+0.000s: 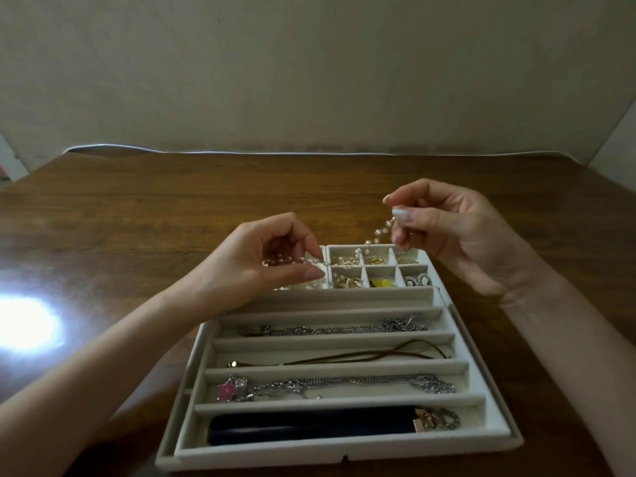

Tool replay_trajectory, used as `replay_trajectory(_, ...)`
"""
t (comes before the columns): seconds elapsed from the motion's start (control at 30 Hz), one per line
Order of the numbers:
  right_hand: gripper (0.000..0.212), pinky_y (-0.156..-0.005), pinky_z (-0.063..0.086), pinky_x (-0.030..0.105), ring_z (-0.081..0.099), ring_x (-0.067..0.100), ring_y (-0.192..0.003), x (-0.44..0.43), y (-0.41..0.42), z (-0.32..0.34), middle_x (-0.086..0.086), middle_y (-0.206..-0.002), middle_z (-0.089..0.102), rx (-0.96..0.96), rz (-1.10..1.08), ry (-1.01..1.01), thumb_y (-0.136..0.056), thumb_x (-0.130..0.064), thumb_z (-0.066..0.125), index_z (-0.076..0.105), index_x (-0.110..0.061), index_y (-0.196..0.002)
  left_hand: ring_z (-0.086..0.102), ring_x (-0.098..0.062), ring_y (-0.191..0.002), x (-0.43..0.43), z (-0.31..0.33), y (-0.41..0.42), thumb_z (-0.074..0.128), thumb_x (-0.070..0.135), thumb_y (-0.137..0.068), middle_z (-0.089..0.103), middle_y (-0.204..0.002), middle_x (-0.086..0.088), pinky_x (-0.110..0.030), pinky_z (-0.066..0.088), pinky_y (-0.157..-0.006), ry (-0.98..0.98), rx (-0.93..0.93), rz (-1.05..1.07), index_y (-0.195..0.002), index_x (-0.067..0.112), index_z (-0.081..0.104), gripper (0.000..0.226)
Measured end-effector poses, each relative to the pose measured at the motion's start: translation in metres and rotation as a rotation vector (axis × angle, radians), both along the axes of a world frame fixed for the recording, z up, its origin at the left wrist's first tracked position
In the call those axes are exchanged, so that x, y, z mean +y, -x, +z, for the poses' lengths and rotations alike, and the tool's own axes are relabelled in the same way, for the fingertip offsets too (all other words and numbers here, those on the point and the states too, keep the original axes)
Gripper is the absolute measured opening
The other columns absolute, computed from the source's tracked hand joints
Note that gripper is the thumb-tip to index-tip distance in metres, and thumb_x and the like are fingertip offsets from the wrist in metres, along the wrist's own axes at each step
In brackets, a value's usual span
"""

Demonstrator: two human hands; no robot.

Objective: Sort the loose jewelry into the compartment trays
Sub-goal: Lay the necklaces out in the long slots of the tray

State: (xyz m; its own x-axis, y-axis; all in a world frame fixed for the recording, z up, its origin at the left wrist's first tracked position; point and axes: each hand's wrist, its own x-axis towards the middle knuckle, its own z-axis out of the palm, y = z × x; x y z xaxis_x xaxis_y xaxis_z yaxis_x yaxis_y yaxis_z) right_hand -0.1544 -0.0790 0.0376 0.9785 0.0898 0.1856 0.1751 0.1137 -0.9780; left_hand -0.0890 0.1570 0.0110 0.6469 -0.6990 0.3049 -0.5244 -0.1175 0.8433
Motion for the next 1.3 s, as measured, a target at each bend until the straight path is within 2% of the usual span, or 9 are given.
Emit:
replay_trajectory(0.2,0.014,-0.051,0.045,0.019,0.051,0.010,-0.053,-0.001,0.000,0.001,0.000,-0.067,0.060,-0.015,0.015,-0.036,-0.066,-0.015,0.068,0.072,-0.016,-0.080,0.045,-0.007,-0.059,-0.001,-0.001,0.001,0.072,0.035,-0.076,0.051,-0.063,0.008,-0.018,0.040,-0.056,0.001,0.035,-0.002,-0.087,0.020,0.066,0.020)
replay_trajectory(0.3,0.011,-0.048,0.039,0.018,0.047,0.008,-0.050,0.004,0.002,0.002,0.002,-0.070,0.064,-0.072,0.018,-0.022,-0.068,-0.015,0.068,0.071,-0.018,-0.078,0.048,-0.019,-0.062,-0.002,0.001,0.001,0.066,0.046,-0.073,0.053,-0.068,0.002,-0.031,0.042,-0.059,-0.051,-0.011,0.016,-0.095,0.026,0.067,0.030)
replay_trajectory(0.37,0.011,-0.045,0.036,0.018,0.045,0.008,-0.047,0.011,0.004,0.003,0.004,-0.073,0.068,-0.114,0.036,0.023,-0.069,-0.016,0.069,0.072,-0.019,-0.078,0.053,-0.019,-0.070,-0.003,0.002,0.003,0.063,0.050,-0.074,0.057,-0.077,0.002,-0.034,0.045,-0.064,-0.111,-0.058,0.001,-0.101,0.031,0.066,0.032)
replay_trajectory(0.47,0.010,-0.041,0.034,0.020,0.045,0.013,-0.046,0.025,0.007,0.002,0.005,-0.078,0.072,-0.163,0.049,0.176,-0.073,-0.015,0.069,0.071,-0.017,-0.082,0.055,-0.005,-0.091,-0.008,0.002,0.006,0.062,0.050,-0.075,0.055,-0.099,0.019,-0.017,0.043,-0.075,-0.147,-0.145,-0.027,-0.106,0.036,0.060,0.035)
replay_trajectory(0.57,0.014,-0.043,0.045,0.021,0.055,0.016,-0.050,0.036,0.008,-0.002,0.011,-0.083,0.071,-0.197,0.068,0.287,-0.077,-0.005,0.066,0.069,-0.012,-0.089,0.057,-0.008,-0.105,-0.015,0.001,0.010,0.067,0.039,-0.076,0.060,-0.110,0.012,-0.021,0.045,-0.088,-0.071,-0.083,-0.061,-0.116,0.021,0.056,0.045)
replay_trajectory(0.73,0.018,-0.054,0.052,0.023,0.062,0.018,-0.060,0.031,0.006,-0.001,0.009,-0.079,0.070,-0.195,0.043,0.234,-0.073,-0.007,0.066,0.068,-0.009,-0.091,0.060,-0.007,-0.069,-0.011,0.006,0.012,0.068,0.034,-0.075,0.066,-0.074,0.005,-0.017,0.046,-0.067,0.057,0.018,-0.015,-0.083,0.023,0.066,0.014)
replay_trajectory(1.07,0.028,-0.040,0.037,0.015,0.045,0.007,-0.046,0.022,0.007,0.000,-0.001,-0.063,0.058,-0.009,0.086,0.485,-0.070,-0.021,0.071,0.070,-0.019,-0.098,0.050,-0.004,-0.058,-0.005,0.007,0.007,0.067,0.006,-0.079,0.059,-0.072,0.007,-0.012,0.040,-0.055,0.055,-0.327,0.330,-0.079,0.021,0.059,0.017)
replay_trajectory(1.2,0.018,-0.040,0.033,0.013,0.041,0.003,-0.041,0.023,0.005,-0.002,-0.008,-0.049,0.054,-0.037,0.013,0.558,-0.078,-0.020,0.067,0.072,-0.012,-0.093,0.052,-0.002,-0.061,-0.005,0.007,0.005,0.066,0.004,-0.080,0.060,-0.068,0.011,-0.014,0.043,-0.058,0.149,-0.210,0.422,-0.079,0.018,0.060,0.014)
replay_trajectory(1.3,0.022,-0.042,0.035,0.017,0.042,0.005,-0.040,0.022,0.005,-0.001,-0.008,-0.051,0.059,-0.071,0.012,0.469,-0.077,-0.023,0.064,0.069,-0.006,-0.089,0.064,-0.013,-0.067,-0.006,0.011,0.008,0.062,0.004,-0.084,0.065,-0.070,0.001,-0.022,0.053,-0.065,0.349,0.152,0.270,-0.082,0.011,0.058,0.009)
